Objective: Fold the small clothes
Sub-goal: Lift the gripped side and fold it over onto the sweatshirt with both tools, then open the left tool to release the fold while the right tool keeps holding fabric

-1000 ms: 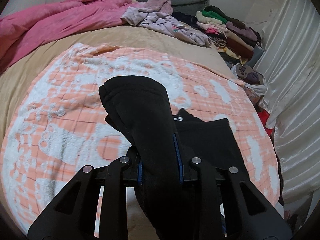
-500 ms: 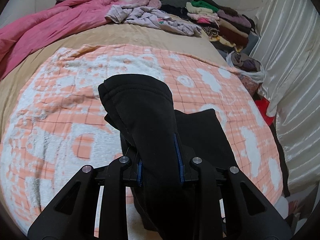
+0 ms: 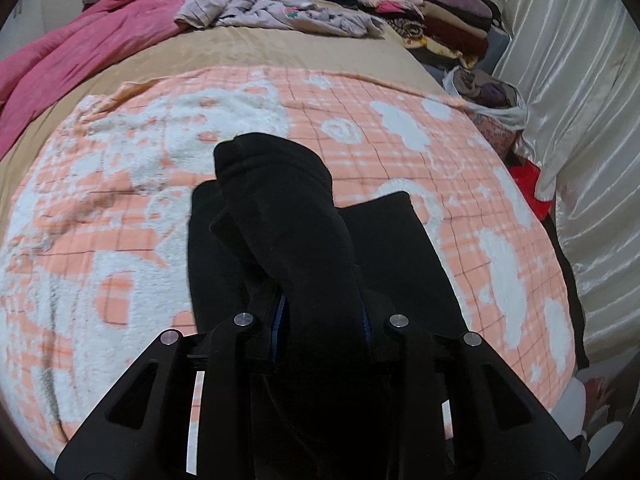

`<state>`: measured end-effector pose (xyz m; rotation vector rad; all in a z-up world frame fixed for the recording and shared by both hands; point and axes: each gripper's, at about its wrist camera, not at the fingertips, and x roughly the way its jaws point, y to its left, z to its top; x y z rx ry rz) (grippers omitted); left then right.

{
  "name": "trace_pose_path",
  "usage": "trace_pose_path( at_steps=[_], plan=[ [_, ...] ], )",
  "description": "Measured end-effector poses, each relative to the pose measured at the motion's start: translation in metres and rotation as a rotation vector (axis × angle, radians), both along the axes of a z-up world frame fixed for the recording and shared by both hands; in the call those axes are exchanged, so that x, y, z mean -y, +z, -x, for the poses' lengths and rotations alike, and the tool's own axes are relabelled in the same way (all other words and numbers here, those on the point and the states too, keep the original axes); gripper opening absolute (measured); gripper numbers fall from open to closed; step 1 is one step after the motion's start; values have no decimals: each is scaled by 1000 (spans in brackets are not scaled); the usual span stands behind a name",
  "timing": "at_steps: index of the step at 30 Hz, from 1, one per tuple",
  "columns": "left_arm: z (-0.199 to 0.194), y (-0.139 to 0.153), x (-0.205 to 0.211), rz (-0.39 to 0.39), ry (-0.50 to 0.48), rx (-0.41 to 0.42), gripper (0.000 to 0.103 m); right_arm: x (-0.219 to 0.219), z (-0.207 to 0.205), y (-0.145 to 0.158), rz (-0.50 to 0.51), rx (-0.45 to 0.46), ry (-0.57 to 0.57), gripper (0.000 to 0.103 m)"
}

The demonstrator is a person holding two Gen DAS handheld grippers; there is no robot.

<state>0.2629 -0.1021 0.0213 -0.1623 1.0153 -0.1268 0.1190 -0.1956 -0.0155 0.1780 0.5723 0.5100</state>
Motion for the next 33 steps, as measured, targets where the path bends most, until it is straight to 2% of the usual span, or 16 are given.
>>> trace_pose_path(
  at_steps=[5, 12, 15, 17, 18, 21, 23, 27, 31, 33],
  plan=[
    [-10, -13, 13, -8, -25, -22, 22, 11, -7, -8, -11, -41, -23, 13],
    [-16, -23, 26, -22, -57, -24, 29, 20, -16, -16, -31, -68, -49, 12],
    [-15, -21, 29, -16, -87, -17, 41, 21, -17, -17, -22, -74, -54, 13],
    [-13, -18, 28, 14, -93, -15, 53, 21, -16, -17, -26, -81, -55, 13],
    [-12, -16, 27, 38, -94, -12, 62, 21, -17, -17, -25, -84, -58, 12],
    [-6, -8, 23, 76, -91, 1, 65, 25, -19, -19, -21, -103, -74, 13],
    [3, 5, 13, 71, -59, 68, 65, 30, -21, -22, -34, -121, -90, 14],
    [19, 17, -15, 53, 18, 147, 65, 43, -24, -28, -70, -161, -112, 23],
    [31, 2, -46, 17, 78, 133, 65, 55, -30, -26, -133, -208, -99, 38],
    [38, -12, -55, 18, 86, 105, 65, 59, -34, -23, -171, -229, -74, 56]
  ],
)
